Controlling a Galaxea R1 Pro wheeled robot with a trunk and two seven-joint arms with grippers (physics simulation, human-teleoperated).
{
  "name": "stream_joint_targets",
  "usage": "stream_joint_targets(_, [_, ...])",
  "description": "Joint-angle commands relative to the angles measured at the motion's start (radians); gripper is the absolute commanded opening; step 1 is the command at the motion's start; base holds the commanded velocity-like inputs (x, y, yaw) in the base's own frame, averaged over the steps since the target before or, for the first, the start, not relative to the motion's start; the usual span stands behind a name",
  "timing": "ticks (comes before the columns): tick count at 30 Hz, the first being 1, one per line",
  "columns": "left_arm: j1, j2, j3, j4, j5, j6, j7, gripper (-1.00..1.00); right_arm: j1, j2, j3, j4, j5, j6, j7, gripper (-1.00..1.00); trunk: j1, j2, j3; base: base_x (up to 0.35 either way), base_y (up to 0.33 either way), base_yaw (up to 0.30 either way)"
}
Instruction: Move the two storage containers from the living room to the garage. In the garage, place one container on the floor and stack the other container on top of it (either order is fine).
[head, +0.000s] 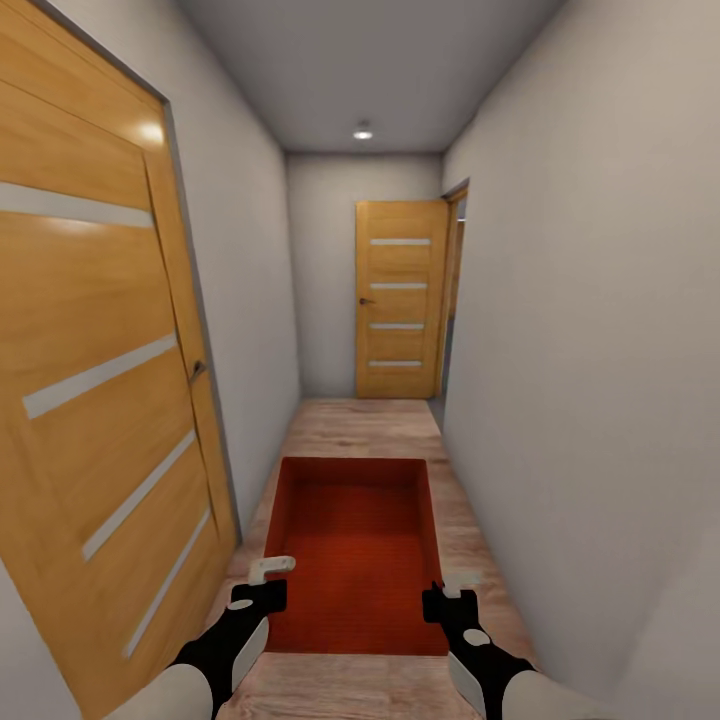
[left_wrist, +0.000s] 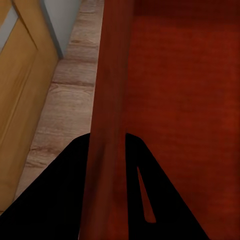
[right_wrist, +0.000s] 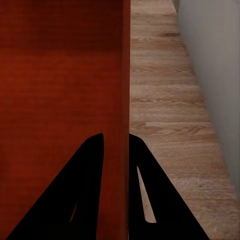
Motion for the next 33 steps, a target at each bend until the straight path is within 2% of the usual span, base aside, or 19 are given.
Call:
stream_joint_targets(1, [0.0,0.001,0.01,0.001,0.012,0.006,0.006,-1.0,-0.002,0.0,-0.044,-0.003,0.012,-0.006,-0.005,-1.0,0.001,-0.002,-0.002,0.322,0.0,0.0])
stream_joint_targets(33, [0.0,0.001,0.009,0.002,0.013,0.006,0.006,-1.0,-0.002,0.0,-0.044,-0.003,0.012,-0.005,-0.005,-1.0,0.001,-0.002,-0.002,0.322,0.0,0.0])
